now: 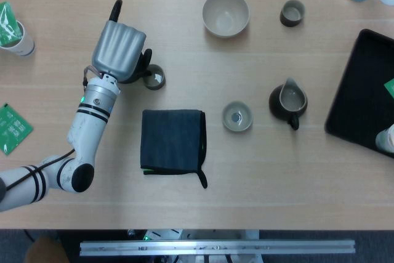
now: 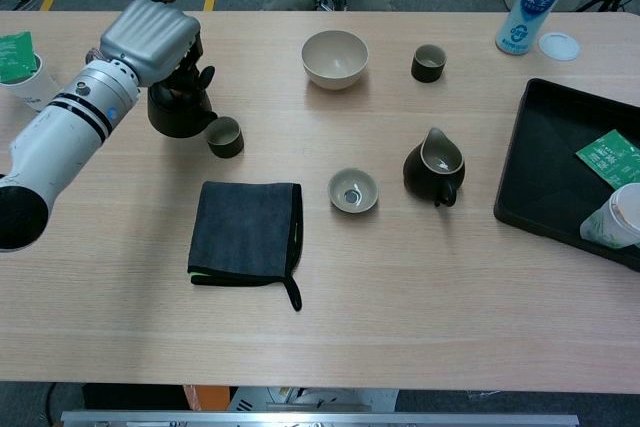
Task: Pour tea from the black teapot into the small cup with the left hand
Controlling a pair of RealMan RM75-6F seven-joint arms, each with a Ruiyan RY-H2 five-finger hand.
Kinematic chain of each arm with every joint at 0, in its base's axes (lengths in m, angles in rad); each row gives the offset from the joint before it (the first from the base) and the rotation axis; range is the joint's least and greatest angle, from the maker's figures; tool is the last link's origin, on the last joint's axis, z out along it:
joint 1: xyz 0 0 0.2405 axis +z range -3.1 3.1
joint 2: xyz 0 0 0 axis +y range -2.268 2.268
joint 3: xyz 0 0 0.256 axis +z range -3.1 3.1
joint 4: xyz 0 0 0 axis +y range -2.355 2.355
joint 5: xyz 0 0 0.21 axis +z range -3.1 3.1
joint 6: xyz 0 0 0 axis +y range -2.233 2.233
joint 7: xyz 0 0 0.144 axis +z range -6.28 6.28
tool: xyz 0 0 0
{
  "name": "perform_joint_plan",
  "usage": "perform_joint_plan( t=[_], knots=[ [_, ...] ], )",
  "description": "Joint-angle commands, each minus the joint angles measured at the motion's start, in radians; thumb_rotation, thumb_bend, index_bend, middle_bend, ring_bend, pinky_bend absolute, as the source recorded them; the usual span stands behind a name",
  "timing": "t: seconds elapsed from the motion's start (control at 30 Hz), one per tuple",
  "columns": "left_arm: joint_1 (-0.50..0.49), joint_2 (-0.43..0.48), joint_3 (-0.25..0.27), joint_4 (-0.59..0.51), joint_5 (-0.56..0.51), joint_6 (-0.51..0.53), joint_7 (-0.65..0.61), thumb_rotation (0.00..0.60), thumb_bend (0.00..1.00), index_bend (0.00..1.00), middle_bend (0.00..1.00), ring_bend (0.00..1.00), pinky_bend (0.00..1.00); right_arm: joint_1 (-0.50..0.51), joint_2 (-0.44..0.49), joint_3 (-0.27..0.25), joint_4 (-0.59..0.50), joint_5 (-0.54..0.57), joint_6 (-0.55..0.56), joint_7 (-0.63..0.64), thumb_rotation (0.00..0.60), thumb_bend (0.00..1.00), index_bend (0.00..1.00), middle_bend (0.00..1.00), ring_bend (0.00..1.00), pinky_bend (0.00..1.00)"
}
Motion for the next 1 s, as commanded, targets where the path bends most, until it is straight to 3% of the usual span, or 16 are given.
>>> perform_joint_plan(
  t=[0.03,0.3,1.0],
  knots=[
    [0.0,-0.009,-0.001,0.007,0.009,0.002,0.001,0.474,0.45,0.85,0.98,0.82,0.11,-0.001,0.0,0.0,0.002,0.001,0.0,0.002,0.6,0.11,0.32,0.34,0.22,0.28],
    [0.002,-0.026,-0.009,0.021,0.025,0.004,-0.002,0.558,0.45,0.85,0.98,0.82,0.11,-0.005,-0.002,0.002,0.007,0.006,0.001,0.008,0.6,0.11,0.32,0.34,0.22,0.28],
    [0.004,-0.073,-0.024,0.073,0.045,0.006,0.012,0.588,0.45,0.84,0.98,0.82,0.11,-0.009,-0.005,0.003,0.018,0.011,-0.003,0.019,0.6,0.11,0.32,0.34,0.22,0.28]
  ],
)
